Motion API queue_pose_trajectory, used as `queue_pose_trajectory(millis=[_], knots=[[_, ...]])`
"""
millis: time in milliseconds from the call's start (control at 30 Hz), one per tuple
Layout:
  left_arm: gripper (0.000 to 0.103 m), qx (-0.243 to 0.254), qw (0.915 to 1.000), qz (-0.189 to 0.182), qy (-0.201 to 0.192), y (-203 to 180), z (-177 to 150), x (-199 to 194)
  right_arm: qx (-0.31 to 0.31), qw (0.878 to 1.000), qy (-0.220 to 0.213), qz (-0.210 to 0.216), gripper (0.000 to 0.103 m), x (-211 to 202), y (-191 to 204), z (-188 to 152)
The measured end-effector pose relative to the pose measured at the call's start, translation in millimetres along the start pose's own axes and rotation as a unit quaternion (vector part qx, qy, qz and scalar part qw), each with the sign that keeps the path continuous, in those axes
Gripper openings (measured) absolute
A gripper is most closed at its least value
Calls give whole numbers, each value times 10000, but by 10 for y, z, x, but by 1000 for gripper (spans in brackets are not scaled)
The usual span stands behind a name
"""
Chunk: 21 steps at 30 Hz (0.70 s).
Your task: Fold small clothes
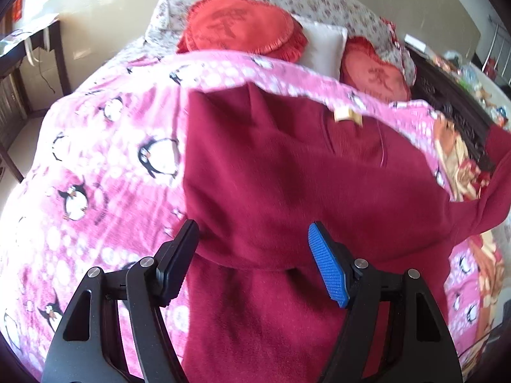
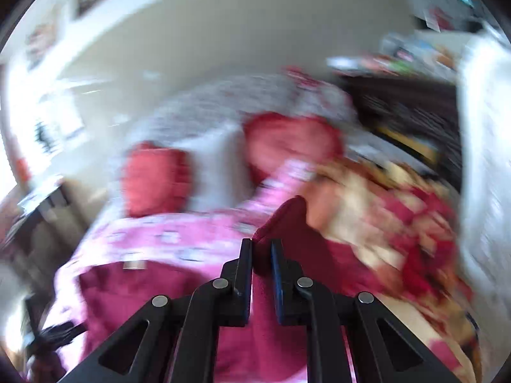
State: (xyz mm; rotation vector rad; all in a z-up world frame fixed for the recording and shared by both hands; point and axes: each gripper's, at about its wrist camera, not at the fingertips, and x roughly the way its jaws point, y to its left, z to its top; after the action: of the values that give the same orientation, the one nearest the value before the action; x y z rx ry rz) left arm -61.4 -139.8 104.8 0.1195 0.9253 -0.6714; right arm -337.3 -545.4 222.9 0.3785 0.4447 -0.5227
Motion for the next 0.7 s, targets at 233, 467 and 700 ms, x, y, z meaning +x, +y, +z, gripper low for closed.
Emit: queue_pose_trajectory(millis=[233, 467, 700], knots=[[72, -271, 9989, 26, -374, 201, 112, -265, -879, 9713, 182, 2203, 10, 255, 1373, 59], [72, -516, 9976, -59, -455, 383, 139, -337, -1287, 9440, 1186, 2796, 45, 869, 2245, -353], [72, -285, 9979, -426, -407, 223, 119, -185, -732, 9590, 1160, 2481, 47, 768, 1702, -477]])
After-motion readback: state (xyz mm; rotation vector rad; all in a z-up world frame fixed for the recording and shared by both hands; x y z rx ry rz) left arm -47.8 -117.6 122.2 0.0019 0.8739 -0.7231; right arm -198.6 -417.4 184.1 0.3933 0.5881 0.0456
